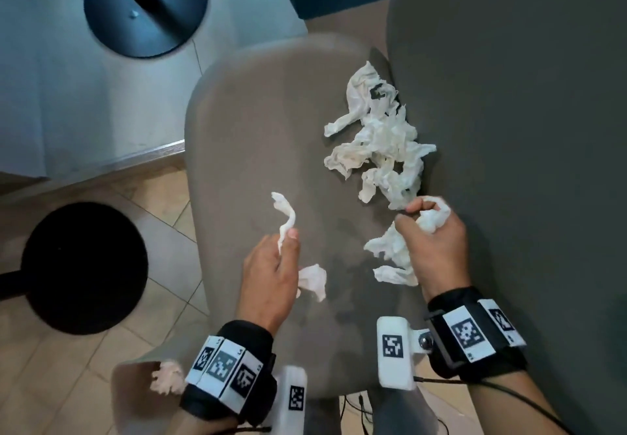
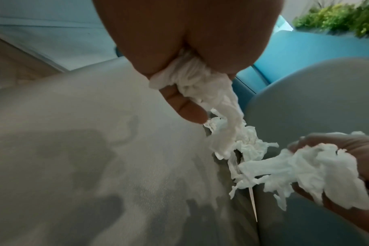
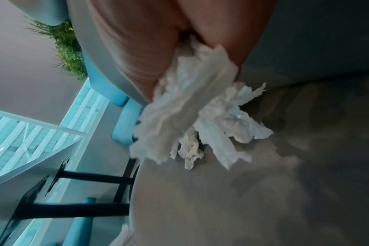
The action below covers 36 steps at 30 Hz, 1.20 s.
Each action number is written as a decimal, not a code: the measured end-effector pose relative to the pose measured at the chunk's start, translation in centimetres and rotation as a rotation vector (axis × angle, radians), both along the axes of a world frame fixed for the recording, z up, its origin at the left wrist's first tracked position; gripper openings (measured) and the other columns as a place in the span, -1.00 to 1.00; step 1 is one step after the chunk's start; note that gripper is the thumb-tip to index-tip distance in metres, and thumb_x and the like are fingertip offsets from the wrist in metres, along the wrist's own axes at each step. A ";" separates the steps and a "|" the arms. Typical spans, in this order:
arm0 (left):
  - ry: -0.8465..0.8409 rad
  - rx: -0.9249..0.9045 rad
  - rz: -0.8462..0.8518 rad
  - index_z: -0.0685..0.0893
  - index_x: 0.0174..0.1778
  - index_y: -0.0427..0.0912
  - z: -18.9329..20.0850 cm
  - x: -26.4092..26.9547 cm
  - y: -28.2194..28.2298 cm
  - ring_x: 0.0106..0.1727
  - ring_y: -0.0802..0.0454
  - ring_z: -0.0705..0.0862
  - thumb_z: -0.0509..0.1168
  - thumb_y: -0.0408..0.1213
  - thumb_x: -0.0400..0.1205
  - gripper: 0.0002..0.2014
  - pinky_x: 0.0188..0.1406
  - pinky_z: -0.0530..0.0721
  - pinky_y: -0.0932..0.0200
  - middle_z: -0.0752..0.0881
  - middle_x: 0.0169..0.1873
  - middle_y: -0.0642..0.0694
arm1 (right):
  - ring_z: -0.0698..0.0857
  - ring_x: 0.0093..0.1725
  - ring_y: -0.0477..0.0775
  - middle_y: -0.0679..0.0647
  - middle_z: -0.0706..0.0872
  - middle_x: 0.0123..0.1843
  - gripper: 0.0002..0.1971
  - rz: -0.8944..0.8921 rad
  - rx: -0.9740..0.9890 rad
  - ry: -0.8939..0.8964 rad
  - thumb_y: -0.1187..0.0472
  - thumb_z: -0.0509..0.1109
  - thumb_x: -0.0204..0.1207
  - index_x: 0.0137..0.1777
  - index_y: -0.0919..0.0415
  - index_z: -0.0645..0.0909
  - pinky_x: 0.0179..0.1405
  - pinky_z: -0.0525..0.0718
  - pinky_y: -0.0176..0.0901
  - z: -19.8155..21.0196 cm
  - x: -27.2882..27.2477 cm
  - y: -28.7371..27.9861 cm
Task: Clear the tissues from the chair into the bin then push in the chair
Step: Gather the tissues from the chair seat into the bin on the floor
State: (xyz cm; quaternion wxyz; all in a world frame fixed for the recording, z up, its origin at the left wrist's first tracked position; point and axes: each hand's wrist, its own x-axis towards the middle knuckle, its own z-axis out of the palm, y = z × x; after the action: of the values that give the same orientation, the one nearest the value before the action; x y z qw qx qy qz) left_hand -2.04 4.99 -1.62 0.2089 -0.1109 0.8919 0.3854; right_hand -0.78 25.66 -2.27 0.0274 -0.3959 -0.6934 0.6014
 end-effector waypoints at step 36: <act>-0.180 0.241 0.895 0.69 -0.17 0.05 -0.5 33.4 -24.6 -0.05 0.02 0.73 0.17 -0.55 0.55 -0.64 -0.08 0.61 0.30 0.68 0.01 0.03 | 0.53 -0.21 0.19 0.12 0.51 -0.20 -0.56 1.315 -0.297 -0.376 0.33 0.26 0.25 0.05 -0.17 0.55 -0.05 0.64 0.60 -0.9 15.7 -36.1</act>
State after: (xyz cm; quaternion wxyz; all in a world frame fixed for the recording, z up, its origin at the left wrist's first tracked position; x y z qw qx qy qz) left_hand 31.34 -19.58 -2.09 0.1100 -0.4926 0.6837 0.5271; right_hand 14.90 -10.41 -3.19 -0.5170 0.0088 -0.6926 0.5029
